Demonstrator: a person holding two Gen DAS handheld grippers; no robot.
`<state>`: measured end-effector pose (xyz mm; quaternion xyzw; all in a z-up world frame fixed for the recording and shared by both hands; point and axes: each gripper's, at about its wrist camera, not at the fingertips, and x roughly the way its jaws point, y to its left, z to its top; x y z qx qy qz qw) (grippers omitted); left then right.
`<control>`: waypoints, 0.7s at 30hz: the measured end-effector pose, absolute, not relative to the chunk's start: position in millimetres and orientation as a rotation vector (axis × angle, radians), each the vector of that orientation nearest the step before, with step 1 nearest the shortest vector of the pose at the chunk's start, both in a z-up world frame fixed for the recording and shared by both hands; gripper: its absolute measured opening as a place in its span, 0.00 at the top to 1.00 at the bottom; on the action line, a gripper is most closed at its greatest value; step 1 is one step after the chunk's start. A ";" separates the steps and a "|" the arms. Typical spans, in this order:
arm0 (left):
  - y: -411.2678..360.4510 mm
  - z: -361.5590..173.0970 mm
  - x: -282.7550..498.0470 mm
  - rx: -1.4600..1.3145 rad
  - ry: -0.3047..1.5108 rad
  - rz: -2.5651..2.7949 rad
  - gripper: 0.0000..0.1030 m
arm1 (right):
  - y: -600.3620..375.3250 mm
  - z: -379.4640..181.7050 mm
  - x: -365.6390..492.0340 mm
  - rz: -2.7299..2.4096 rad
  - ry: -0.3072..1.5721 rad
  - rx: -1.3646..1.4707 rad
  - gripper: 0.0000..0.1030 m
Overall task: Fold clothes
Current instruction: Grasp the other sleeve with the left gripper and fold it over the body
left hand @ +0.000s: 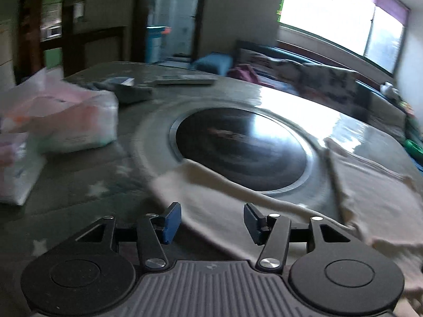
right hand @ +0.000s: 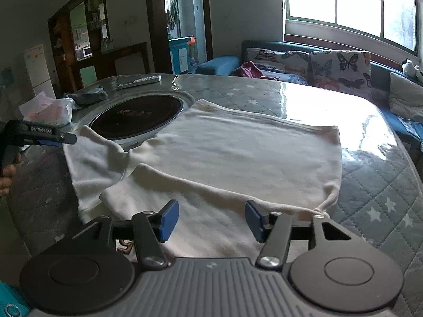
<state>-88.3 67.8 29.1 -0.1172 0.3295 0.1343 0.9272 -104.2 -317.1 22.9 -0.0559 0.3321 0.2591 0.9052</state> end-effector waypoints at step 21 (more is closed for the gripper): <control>106.8 18.3 -68.0 -0.334 0.640 0.415 0.95 | -323.8 23.8 -112.3 0.511 0.682 -0.102 0.44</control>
